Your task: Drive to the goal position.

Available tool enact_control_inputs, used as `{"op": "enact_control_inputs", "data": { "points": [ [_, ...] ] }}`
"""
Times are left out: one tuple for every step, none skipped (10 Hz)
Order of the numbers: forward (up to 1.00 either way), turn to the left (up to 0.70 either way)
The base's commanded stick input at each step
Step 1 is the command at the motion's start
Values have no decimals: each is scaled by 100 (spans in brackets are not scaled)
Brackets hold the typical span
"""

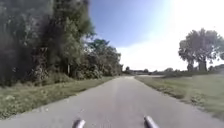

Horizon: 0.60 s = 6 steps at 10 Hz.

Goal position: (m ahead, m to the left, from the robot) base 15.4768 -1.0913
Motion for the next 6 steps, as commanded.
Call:
{"op": "enact_control_inputs", "data": {
  "points": [
    [70, 0],
    [70, 0],
    [70, 0],
    [70, 0],
    [70, 0],
    [70, 0]
  ]
}}
